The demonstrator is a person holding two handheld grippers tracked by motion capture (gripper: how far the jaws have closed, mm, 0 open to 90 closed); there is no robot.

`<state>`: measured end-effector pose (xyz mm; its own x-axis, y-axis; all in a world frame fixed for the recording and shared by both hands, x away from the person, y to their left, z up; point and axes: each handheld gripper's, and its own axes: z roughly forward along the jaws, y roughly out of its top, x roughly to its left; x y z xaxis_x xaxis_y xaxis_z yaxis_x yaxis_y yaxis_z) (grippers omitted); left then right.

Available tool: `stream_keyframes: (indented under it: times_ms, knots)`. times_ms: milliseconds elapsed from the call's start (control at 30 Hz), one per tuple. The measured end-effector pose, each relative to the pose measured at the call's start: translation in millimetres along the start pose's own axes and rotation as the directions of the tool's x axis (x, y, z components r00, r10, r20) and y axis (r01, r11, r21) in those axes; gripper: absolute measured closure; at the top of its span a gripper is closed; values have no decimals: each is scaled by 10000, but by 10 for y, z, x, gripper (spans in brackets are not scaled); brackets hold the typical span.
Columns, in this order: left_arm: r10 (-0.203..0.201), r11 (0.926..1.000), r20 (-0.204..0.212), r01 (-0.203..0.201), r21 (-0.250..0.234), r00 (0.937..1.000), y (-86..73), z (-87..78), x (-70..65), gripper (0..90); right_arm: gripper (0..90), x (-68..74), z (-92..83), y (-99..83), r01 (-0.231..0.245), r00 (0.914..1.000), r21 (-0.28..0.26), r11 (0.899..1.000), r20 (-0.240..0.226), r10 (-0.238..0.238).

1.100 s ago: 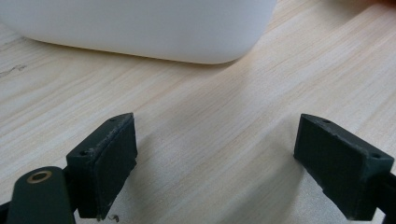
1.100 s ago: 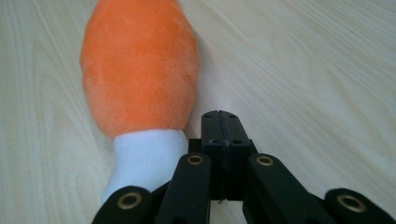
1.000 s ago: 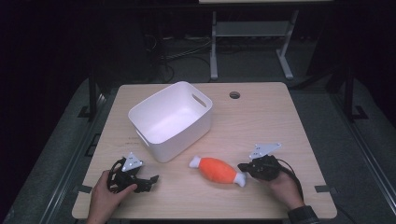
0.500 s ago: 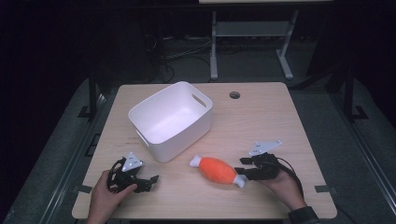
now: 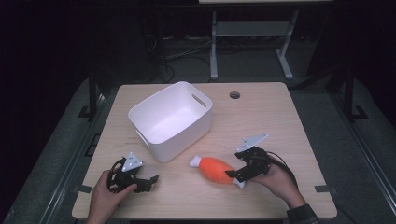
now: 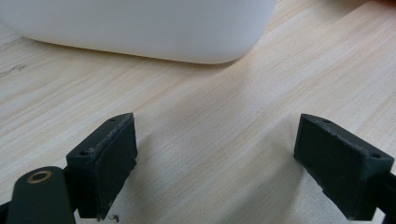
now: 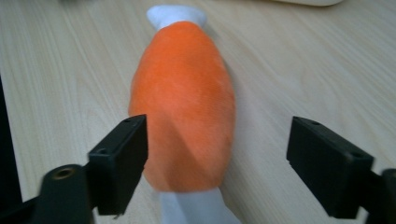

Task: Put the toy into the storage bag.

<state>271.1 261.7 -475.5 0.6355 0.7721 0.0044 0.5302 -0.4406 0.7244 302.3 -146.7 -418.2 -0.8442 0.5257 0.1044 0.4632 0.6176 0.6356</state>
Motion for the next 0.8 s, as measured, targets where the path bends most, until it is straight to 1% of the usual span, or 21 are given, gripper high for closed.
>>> stream_keyframes:
  times_ms: [33, 67, 100, 167, 200, 433, 500, 533, 567, 667, 733, 800]
  knots:
    - [6, 10000, 1, -6, 4, 10000, 0, 0, 0, 124, 181, 12, 14, 21, 36, 10000, 79, 10000, -36, -35]
    - [-1, 10000, 0, 1, -3, 10000, 0, 0, 0, 124, 179, 34, 52, 74, 182, 9997, 198, 9996, -176, -179]
    - [-1, 10000, 0, 1, -3, 10000, 0, 0, 0, 124, 179, 34, 52, 74, 182, 9997, 198, 9996, -176, -179]
    - [-3, 10000, 0, 3, -2, 10000, 0, 0, 0, 124, 162, 51, 116, 146, 322, 9990, 412, 9986, -316, -309]
    - [-4, 10000, -1, 4, -4, 10000, 0, 0, 0, 124, 160, 55, 137, 170, 462, 9985, 488, 9977, -308, -448]
    - [-5, 10000, 4, 5, 18, 10000, 1, -1, 0, 124, 142, 108, 262, 317, 874, 9947, 843, 9926, -620, -824]
    - [0, 10000, 12, 0, 30, 10000, 1, -3, 0, 124, 139, 125, 308, 354, 1051, 9932, 1010, 9893, -614, -992]
    - [0, 10000, 12, 0, 30, 10000, 1, -3, 0, 124, 139, 125, 308, 354, 1051, 9932, 1010, 9893, -614, -992]
    - [9, 10000, 15, -9, 49, 10000, 2, -4, 1, 124, 139, 147, 355, 388, 1074, 9930, 1216, 9868, -613, -1005]
    - [23, 10000, 11, -23, 47, 10000, 1, -3, 2, 124, 136, 166, 425, 426, 1241, 9916, 1450, 9816, -547, -1172]
    - [45, 10000, 1, -45, 49, 10000, 2, -3, 3, 124, 134, 181, 468, 444, 1262, 9916, 1608, 9789, -481, -1199]
    - [51, 10000, 1, -51, 52, 10000, 2, -4, 4, 124, 133, 188, 490, 449, 1294, 9912, 1670, 9774, -485, -1230]
